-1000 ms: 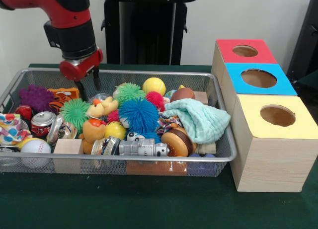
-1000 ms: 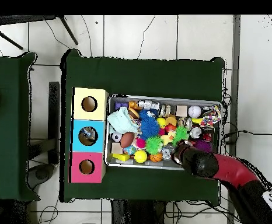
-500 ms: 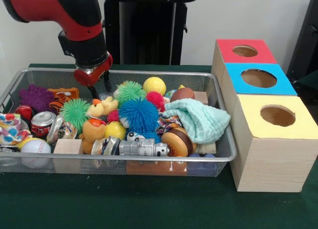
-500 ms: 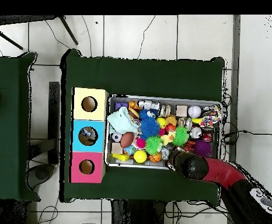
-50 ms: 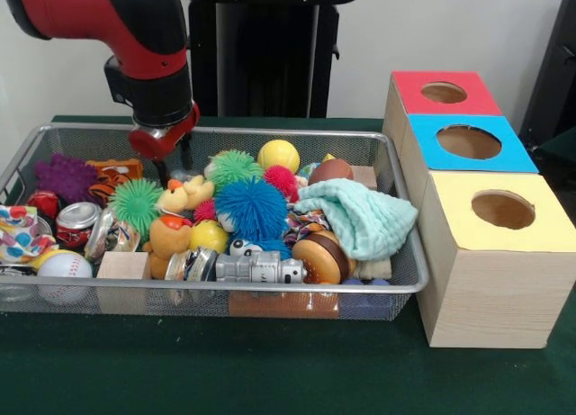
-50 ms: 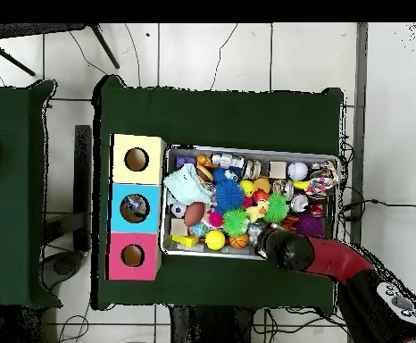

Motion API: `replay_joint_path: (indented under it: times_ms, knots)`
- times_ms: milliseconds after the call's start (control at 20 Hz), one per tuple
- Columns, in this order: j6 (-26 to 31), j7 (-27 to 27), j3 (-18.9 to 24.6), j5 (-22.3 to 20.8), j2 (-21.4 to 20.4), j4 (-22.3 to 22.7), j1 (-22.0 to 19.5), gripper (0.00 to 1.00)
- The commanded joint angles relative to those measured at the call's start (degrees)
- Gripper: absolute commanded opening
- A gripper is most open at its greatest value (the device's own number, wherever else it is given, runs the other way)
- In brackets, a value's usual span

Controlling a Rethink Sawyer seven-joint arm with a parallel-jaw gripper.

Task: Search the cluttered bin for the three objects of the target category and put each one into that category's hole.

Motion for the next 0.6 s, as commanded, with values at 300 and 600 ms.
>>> replay_joint_path:
  times_ms: [300, 600]
  knots:
    - [-5.5, 12.5, -5.6, -2.9, 12.1, -9.8, 0.1, 1.00]
    - [-7.3, 11.9, -4.1, -2.1, 16.2, -12.6, -0.7, 1.00]
